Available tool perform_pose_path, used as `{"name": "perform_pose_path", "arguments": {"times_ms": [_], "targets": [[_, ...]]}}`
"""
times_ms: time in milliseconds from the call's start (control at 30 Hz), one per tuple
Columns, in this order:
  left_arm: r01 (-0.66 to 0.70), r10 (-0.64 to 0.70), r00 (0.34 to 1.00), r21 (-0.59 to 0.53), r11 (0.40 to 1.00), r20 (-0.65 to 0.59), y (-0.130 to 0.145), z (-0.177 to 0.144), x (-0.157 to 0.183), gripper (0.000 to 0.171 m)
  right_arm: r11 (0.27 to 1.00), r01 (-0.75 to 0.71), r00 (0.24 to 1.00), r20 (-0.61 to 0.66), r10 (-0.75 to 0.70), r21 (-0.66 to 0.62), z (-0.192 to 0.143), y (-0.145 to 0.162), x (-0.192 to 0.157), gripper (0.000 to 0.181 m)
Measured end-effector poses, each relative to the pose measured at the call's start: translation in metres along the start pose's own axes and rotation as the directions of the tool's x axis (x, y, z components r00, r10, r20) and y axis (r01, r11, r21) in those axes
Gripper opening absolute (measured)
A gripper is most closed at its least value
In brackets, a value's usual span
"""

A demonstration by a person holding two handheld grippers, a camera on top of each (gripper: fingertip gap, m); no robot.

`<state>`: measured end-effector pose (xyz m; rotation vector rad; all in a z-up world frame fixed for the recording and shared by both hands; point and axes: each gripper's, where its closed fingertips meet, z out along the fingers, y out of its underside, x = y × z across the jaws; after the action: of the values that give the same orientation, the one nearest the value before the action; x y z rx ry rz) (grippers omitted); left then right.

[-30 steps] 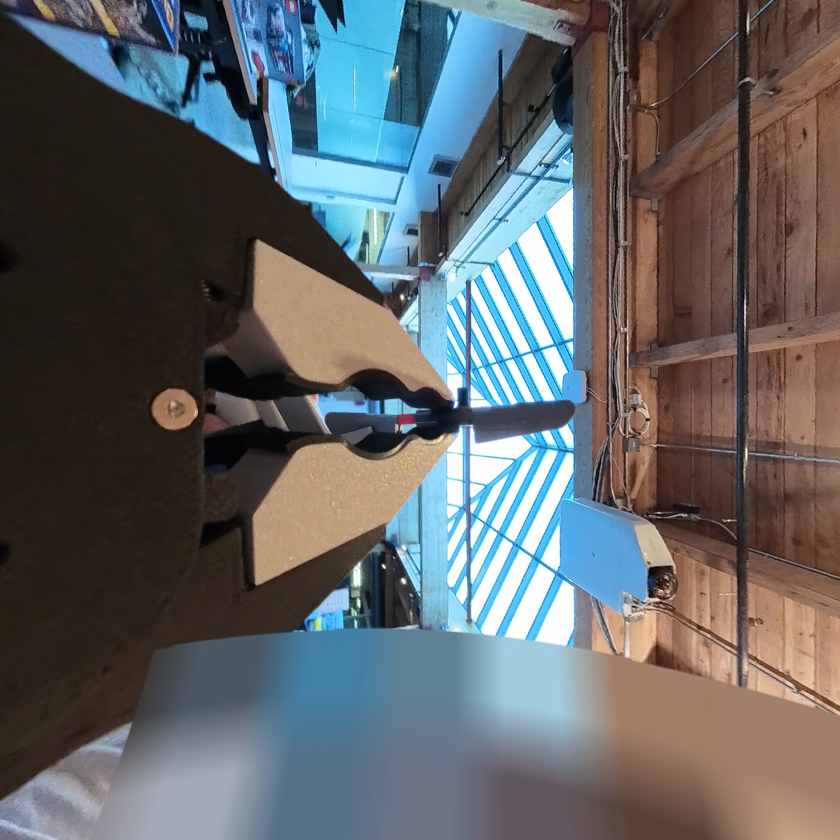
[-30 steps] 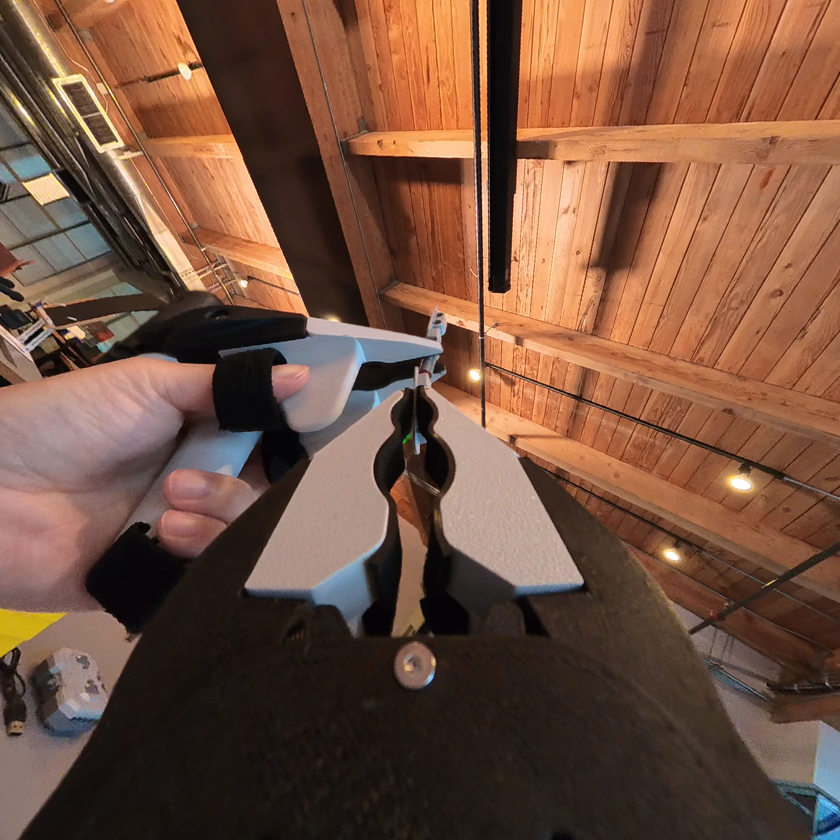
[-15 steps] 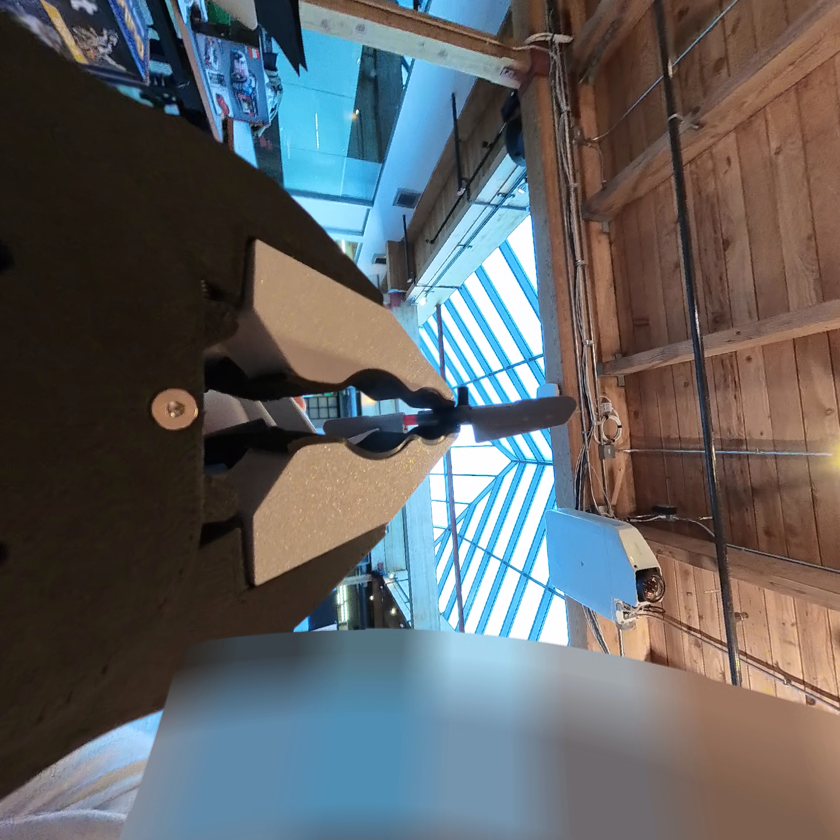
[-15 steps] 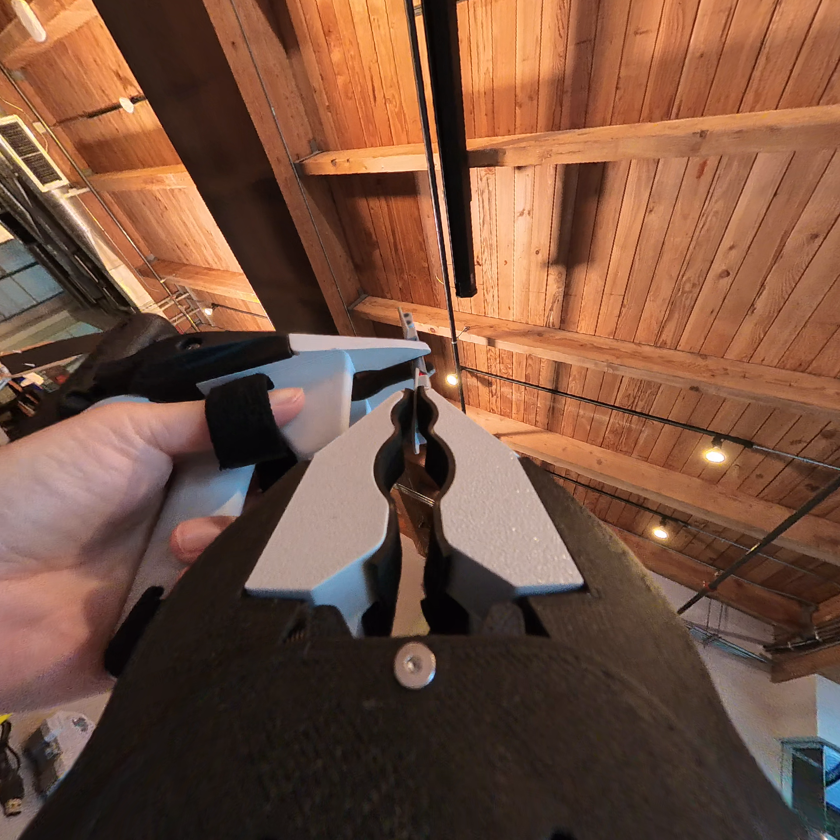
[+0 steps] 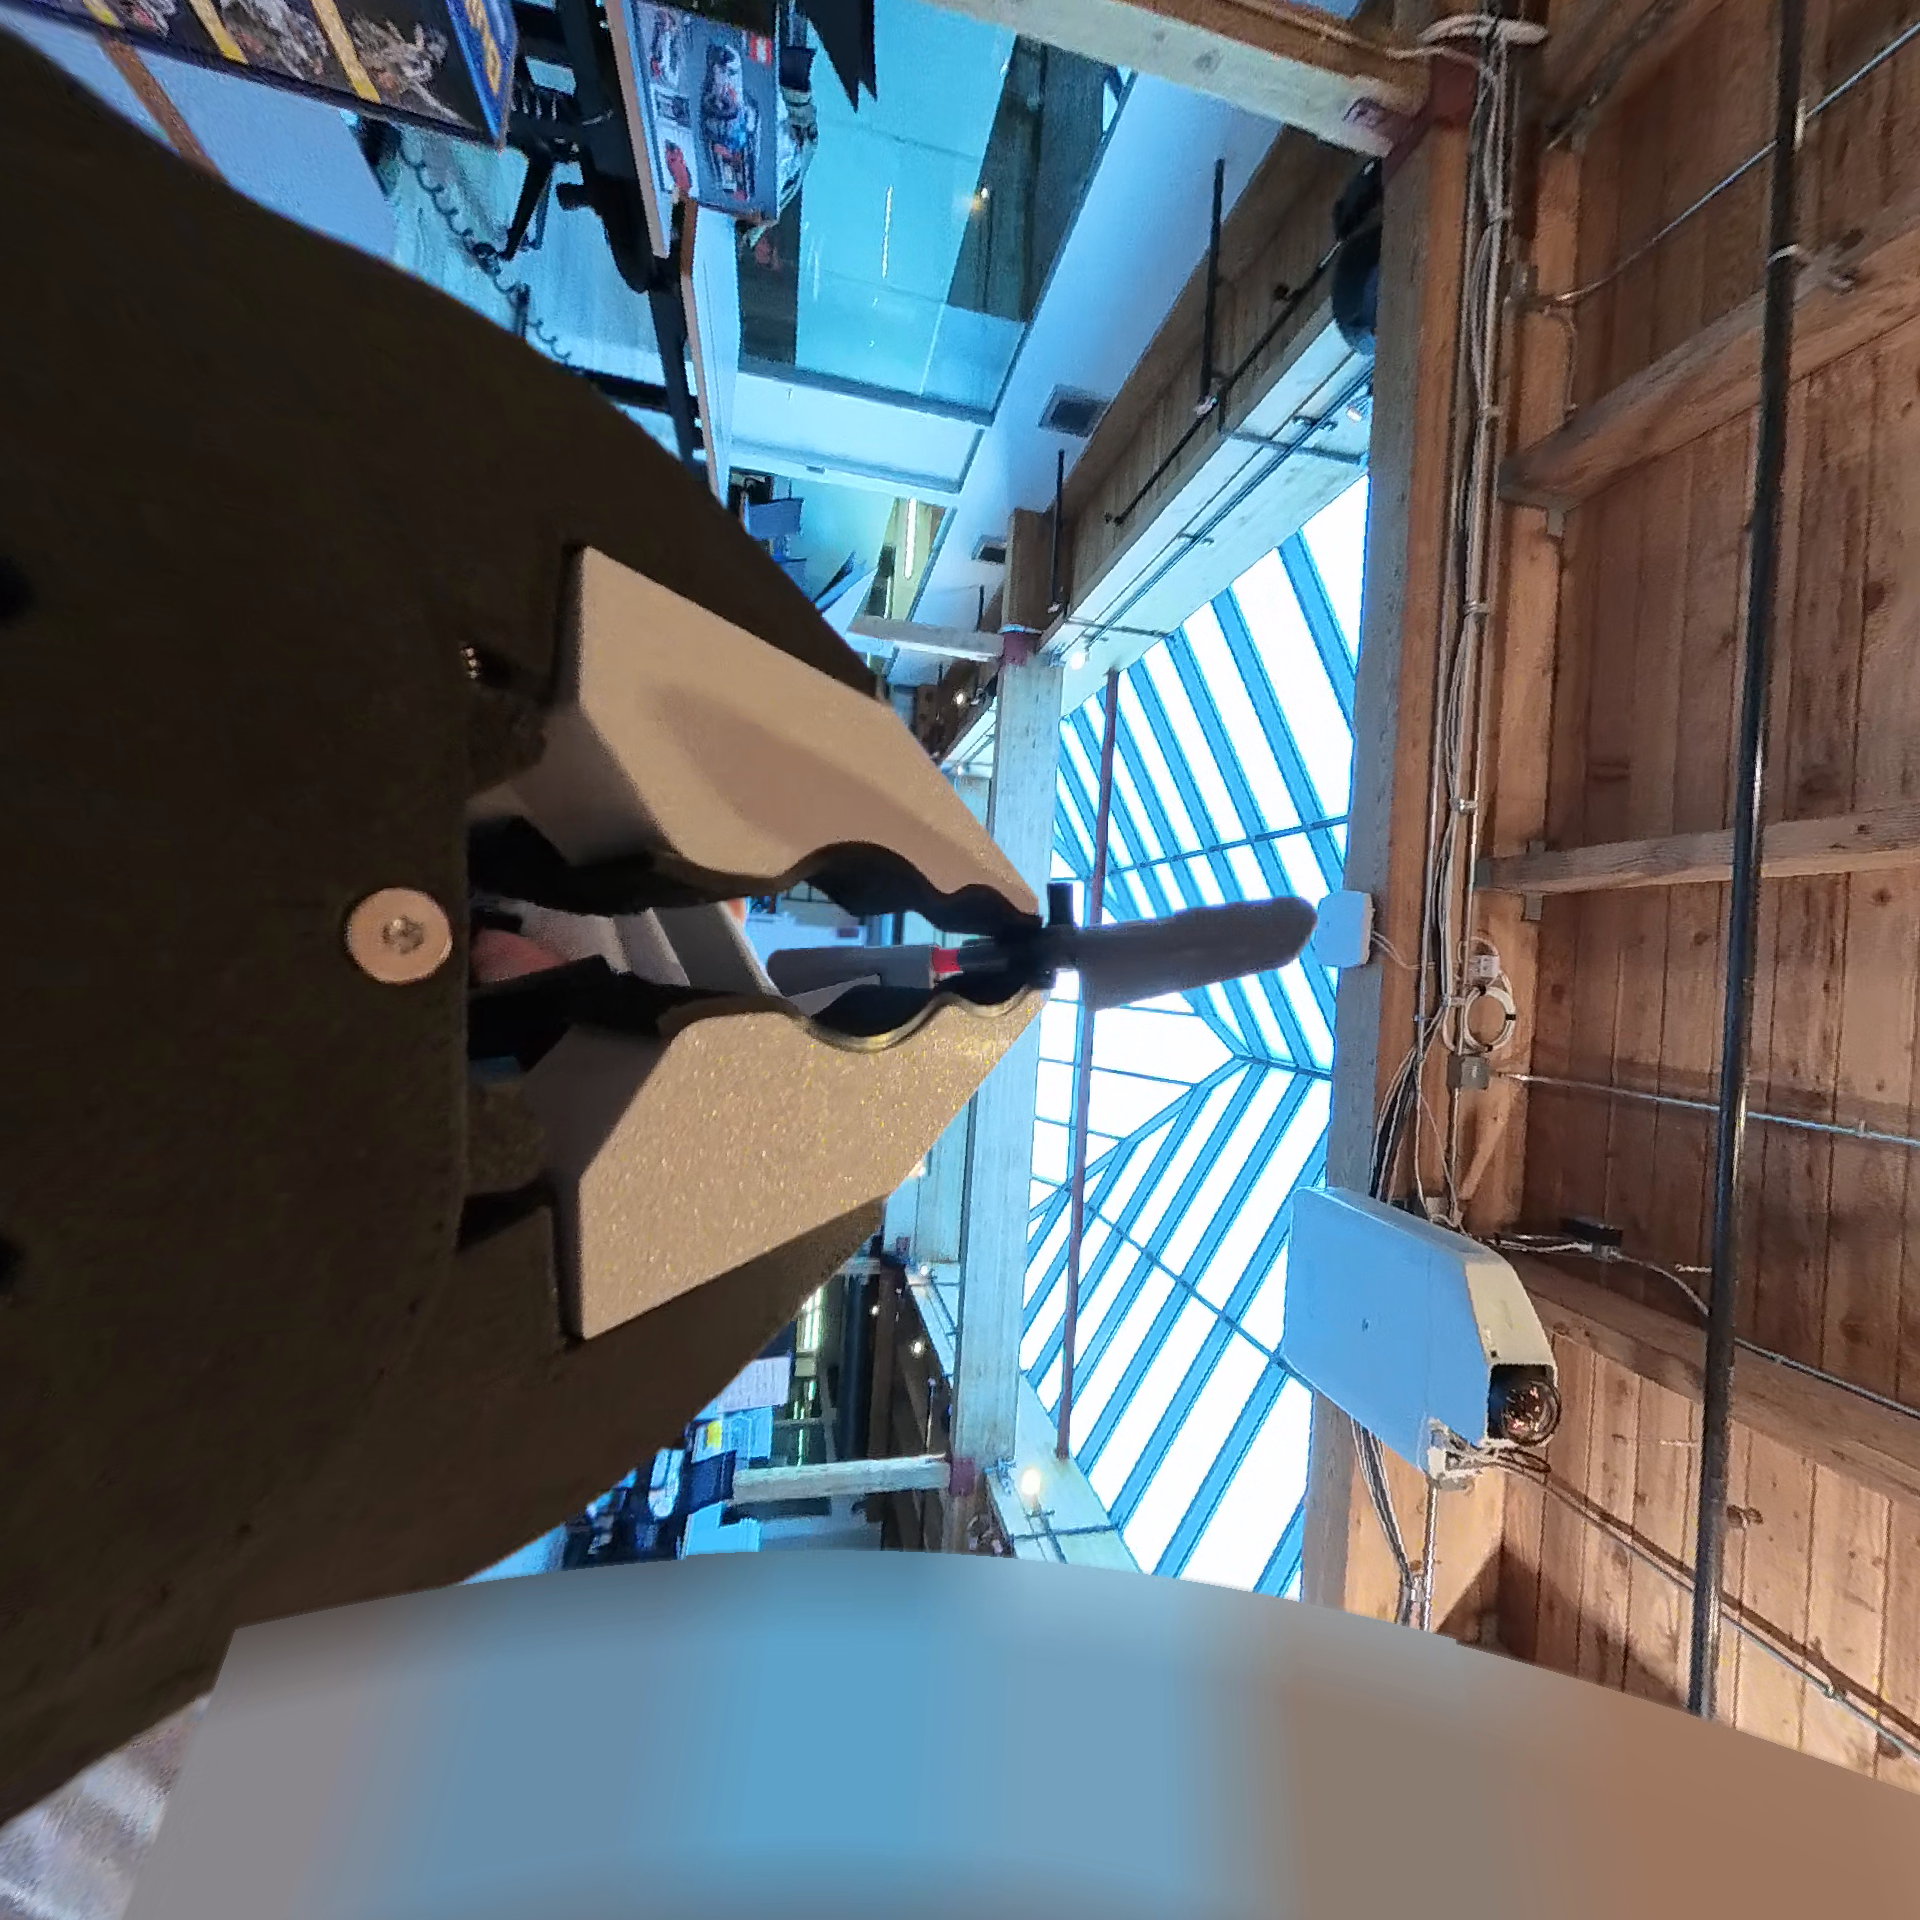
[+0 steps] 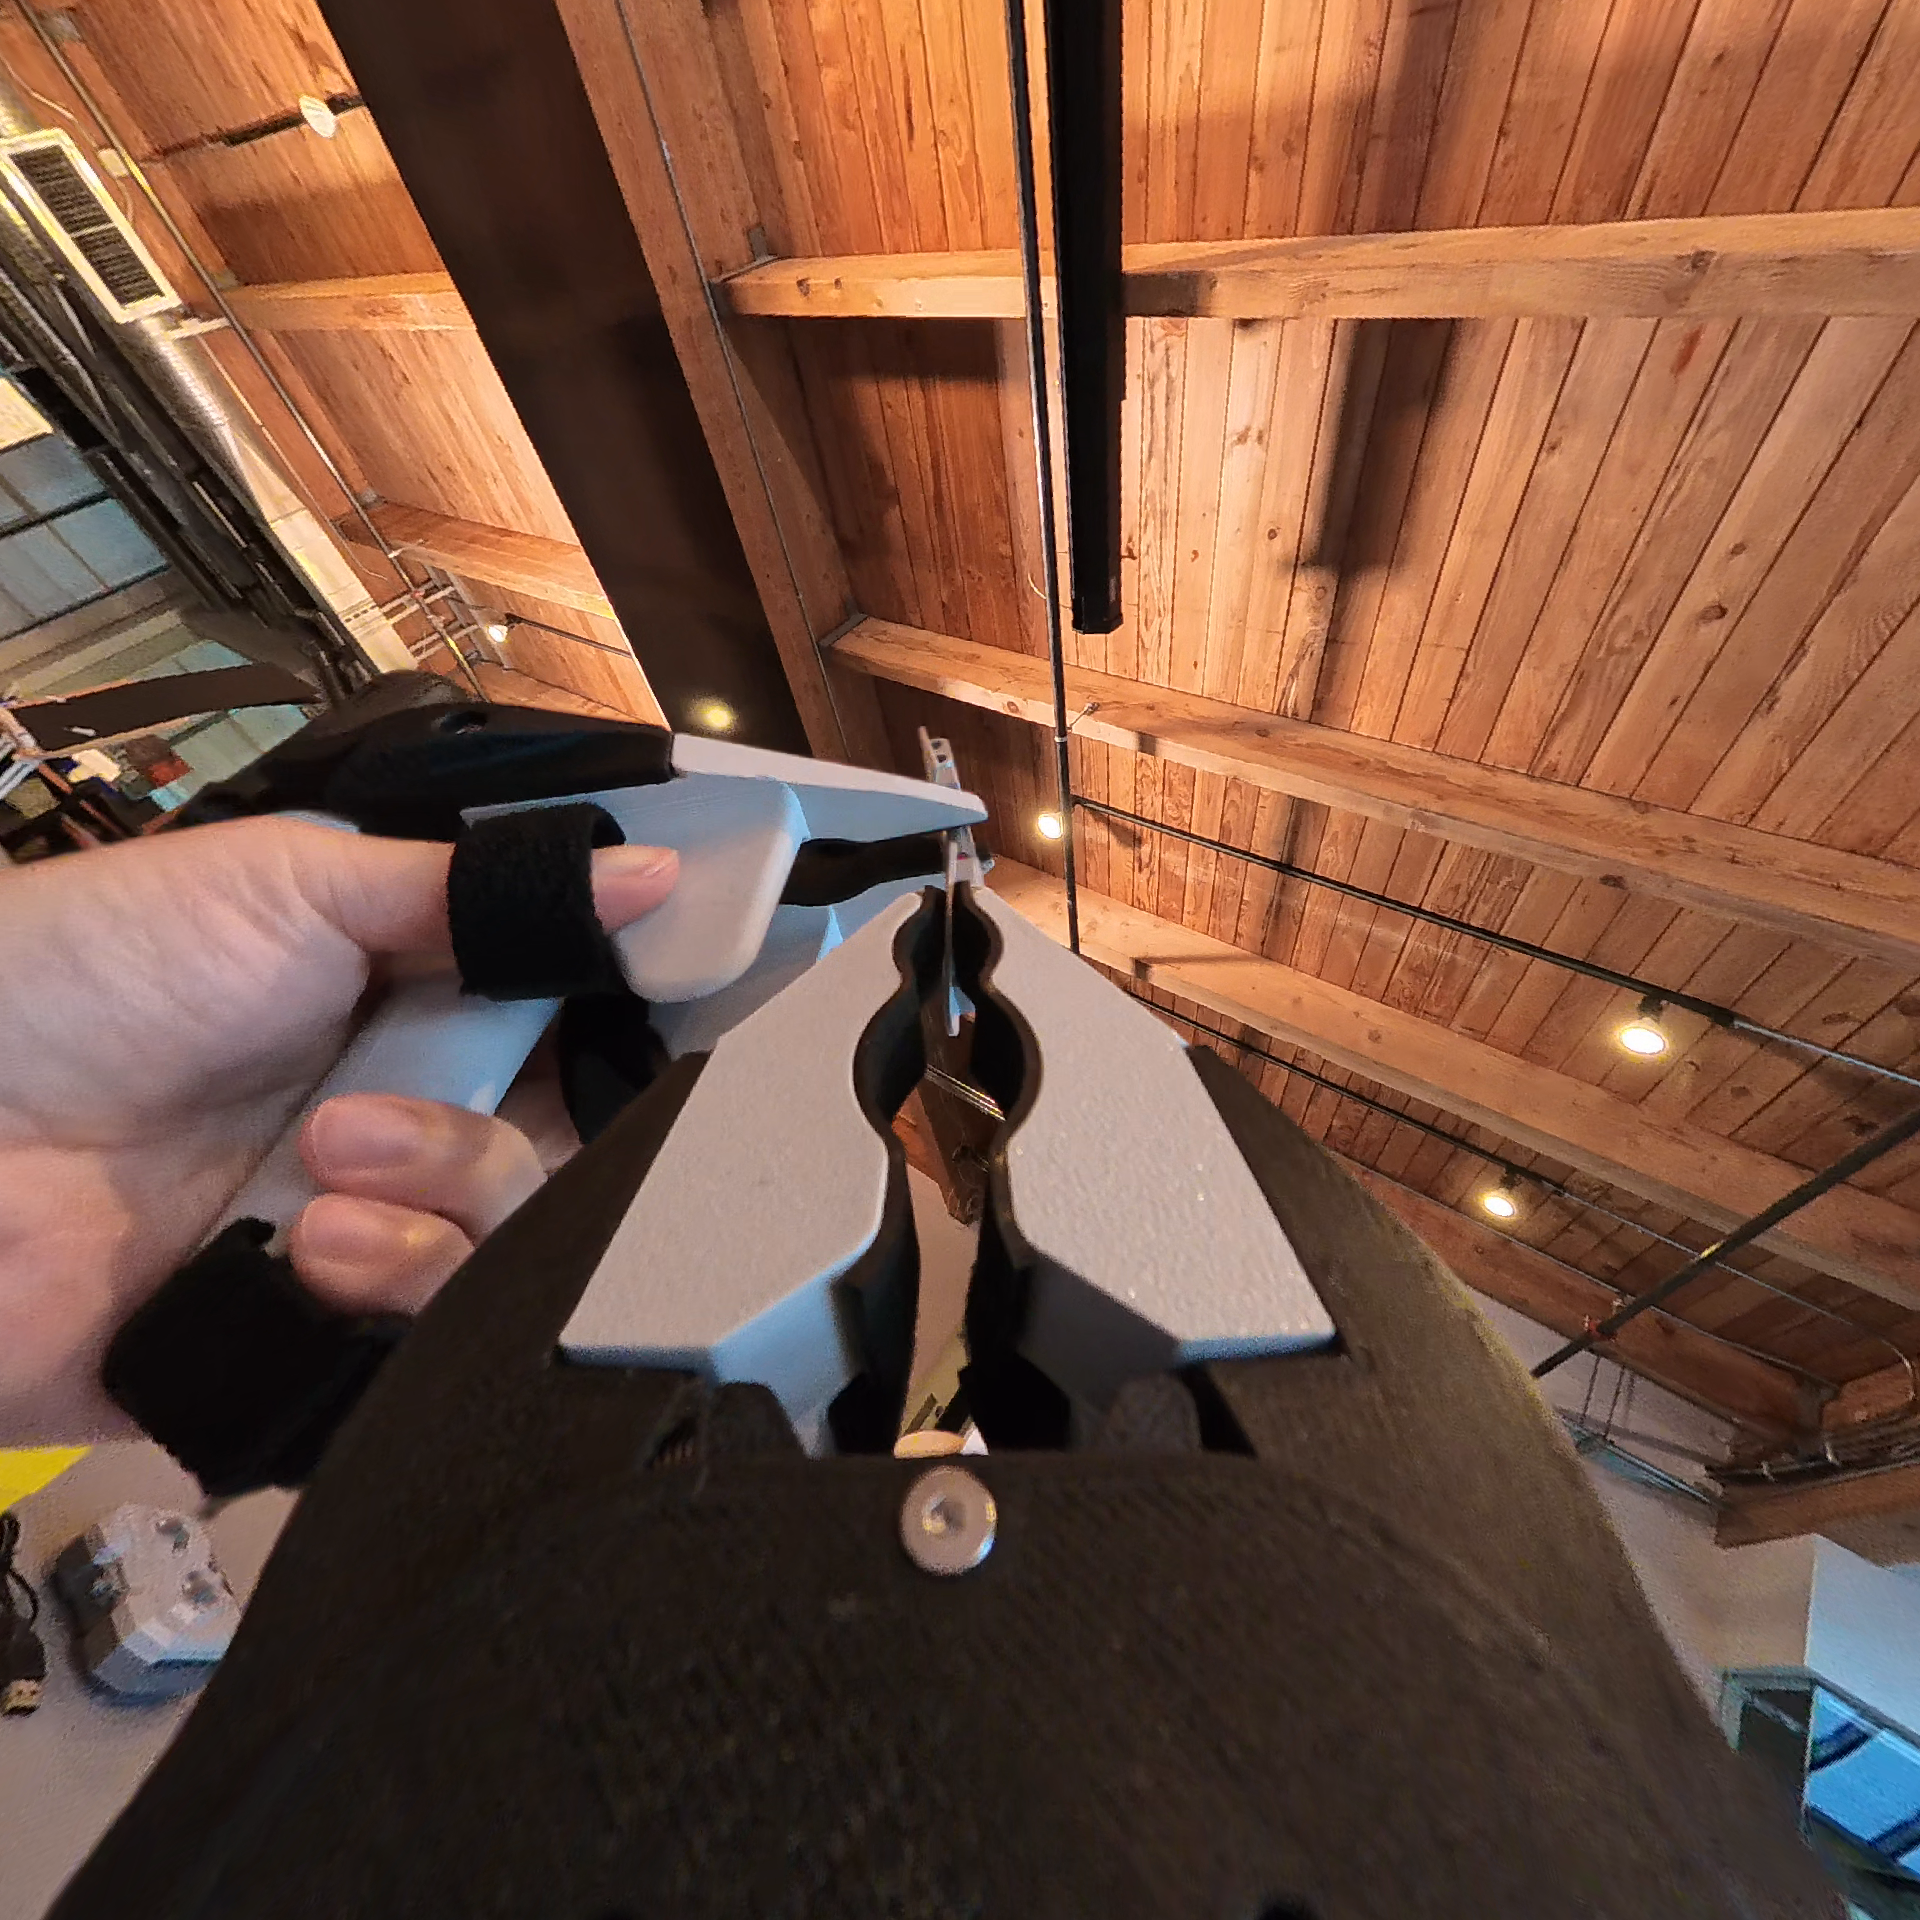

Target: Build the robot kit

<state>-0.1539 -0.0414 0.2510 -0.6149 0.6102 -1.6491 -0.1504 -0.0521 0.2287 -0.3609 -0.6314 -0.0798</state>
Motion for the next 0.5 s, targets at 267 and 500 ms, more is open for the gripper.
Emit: {"name": "perform_pose_path", "arguments": {"times_ms": [267,500], "targets": [[0.040,-0.042,0.998,-0.059,0.998,-0.038,0.0017,0.0002,-0.0001,0.005,1.000,-0.025,0.998,0.065,0.024,0.010,-0.0011,0.0005,-0.0004,0.000],[0.061,-0.067,0.996,-0.105,0.993,-0.056,0.0024,-0.0014,-0.0032,0.006,0.999,-0.049,0.991,0.124,0.049,-0.004,-0.0008,0.0031,-0.0015,0.000]]}}
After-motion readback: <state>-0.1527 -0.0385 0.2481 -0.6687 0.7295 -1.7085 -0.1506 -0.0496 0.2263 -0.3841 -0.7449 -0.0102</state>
